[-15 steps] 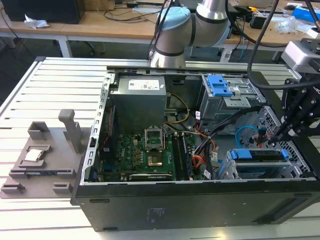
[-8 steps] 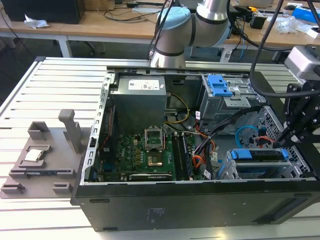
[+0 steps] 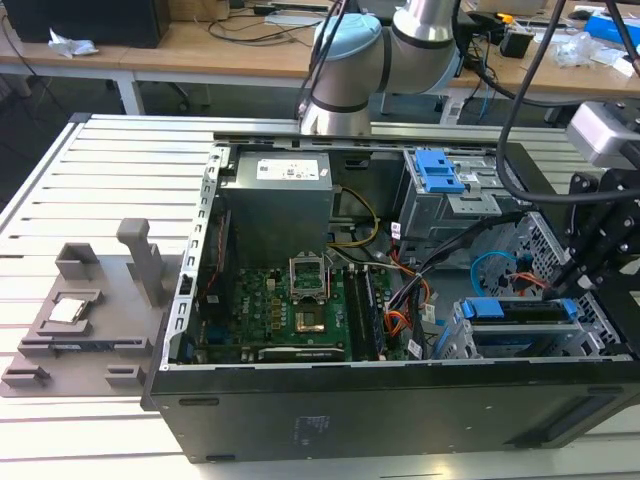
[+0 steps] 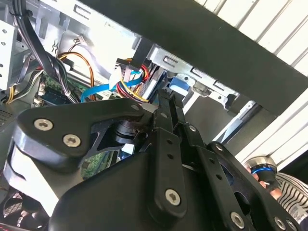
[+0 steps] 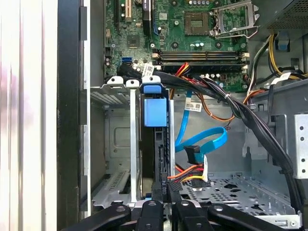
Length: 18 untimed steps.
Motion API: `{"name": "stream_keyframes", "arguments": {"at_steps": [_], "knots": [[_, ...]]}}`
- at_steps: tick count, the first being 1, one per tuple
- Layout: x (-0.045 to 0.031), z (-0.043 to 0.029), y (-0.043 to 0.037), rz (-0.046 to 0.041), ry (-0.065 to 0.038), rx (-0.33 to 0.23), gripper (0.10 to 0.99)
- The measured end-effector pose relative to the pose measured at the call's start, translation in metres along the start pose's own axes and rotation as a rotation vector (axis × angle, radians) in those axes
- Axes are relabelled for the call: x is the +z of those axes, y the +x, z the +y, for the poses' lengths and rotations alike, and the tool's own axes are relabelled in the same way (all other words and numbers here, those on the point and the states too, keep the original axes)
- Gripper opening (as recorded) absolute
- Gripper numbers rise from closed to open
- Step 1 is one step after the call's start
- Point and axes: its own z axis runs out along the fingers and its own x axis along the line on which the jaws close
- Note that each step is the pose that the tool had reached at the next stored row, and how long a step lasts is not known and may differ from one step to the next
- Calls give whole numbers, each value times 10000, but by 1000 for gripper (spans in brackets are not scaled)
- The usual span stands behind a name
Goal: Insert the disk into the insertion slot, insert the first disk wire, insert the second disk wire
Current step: 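Insert the first disk wire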
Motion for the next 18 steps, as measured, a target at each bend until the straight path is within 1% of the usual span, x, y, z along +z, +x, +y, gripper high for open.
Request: {"name": "stream_keyframes", "arguments": {"at_steps": [2, 4, 6, 13, 16, 18], "knots": [[26, 32, 1, -4, 0, 5, 165], [58, 43, 0, -7, 0, 16, 165], [85, 44, 1, -8, -1, 26, 165], [138, 42, 1, -4, 2, 29, 165], [178, 39, 1, -6, 2, 30, 165], [184, 38, 1, -1, 1, 31, 165]]}}
